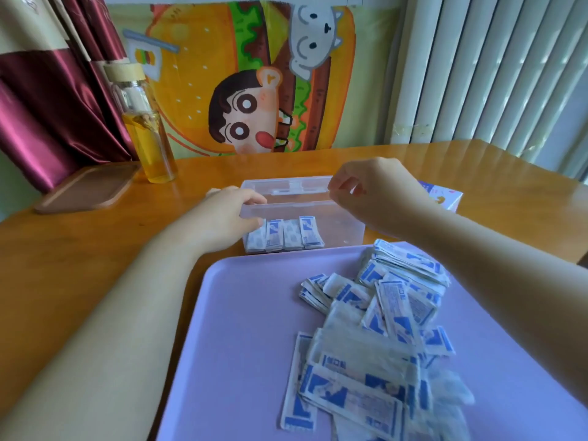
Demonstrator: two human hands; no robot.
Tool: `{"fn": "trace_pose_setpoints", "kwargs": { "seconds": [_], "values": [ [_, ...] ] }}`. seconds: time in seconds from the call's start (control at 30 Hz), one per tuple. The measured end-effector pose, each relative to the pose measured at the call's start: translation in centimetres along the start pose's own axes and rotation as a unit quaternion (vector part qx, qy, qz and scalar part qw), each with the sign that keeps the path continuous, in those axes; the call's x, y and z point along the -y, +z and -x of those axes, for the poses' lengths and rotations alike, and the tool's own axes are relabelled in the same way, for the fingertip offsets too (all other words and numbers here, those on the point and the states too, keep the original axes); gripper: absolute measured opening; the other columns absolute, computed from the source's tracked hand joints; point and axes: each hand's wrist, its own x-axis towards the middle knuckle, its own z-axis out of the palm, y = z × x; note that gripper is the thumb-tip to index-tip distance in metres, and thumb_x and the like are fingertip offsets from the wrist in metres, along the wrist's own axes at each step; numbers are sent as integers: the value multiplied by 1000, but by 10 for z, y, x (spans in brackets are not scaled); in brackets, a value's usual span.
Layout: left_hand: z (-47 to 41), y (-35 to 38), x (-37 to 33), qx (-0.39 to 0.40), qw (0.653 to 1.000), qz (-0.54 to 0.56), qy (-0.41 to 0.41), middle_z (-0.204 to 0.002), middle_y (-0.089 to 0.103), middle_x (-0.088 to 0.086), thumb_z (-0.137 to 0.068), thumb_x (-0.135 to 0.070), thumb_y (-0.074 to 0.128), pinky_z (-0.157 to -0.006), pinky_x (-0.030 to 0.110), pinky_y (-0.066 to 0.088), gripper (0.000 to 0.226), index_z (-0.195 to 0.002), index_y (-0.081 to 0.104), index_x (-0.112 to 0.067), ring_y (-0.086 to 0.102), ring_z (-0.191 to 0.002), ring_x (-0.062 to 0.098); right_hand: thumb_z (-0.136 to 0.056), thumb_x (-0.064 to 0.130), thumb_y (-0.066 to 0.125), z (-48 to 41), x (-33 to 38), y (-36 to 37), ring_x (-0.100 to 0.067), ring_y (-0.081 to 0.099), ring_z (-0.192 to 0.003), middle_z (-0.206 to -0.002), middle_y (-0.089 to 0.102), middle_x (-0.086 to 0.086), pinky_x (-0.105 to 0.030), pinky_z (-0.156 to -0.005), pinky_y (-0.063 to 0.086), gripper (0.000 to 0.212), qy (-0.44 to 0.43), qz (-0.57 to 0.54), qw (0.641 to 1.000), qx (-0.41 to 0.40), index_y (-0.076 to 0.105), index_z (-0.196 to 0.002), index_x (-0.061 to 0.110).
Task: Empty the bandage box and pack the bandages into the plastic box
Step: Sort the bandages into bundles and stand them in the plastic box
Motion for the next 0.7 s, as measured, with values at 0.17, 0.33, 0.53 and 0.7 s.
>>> {"fn": "trace_pose_setpoints", "kwargs": {
  "seconds": [0.17, 0.33, 0.53, 0.7],
  "values": [
    [14, 0, -14, -33, 999, -41, 6, -143, 40, 1, -93, -31, 54, -109, 40, 25, 46, -137, 43, -29, 23, -137, 24, -86, 39, 60, 45, 0, -28, -13, 56, -69, -67, 57, 12, -24, -58, 44, 20, 39, 73, 985, 149, 65, -80, 20],
    [47, 15, -41, -53, 993, -16, 106, -132, 49, -5, -92, -26, 57, -104, 34, 35, 34, -125, 55, -27, 44, -122, 16, -82, 60, 55, 91, -3, -31, -15, 55, -78, -85, 60, 4, -21, -57, 39, 52, 121, 164, 928, 313, 50, -102, 12],
    [87, 48, -82, 60, 988, 47, 133, -86, 61, -18, -91, -25, 58, -71, 17, 45, 13, -101, 67, -27, 57, -79, 1, -78, 40, 72, 109, -13, -11, -16, 49, -73, -81, 51, 2, -24, -51, 34, 52, 165, 57, 960, 218, 42, -108, 12],
    [89, 62, -98, 64, 990, 83, 99, -88, 64, -14, -90, -25, 58, -68, 19, 44, 21, -110, 66, -23, 55, -74, 3, -79, 27, 74, 118, -24, -17, -10, 48, -57, -70, 56, 0, -22, -45, 32, 42, 193, -63, 972, 118, 41, -101, 15]
  ]
}}
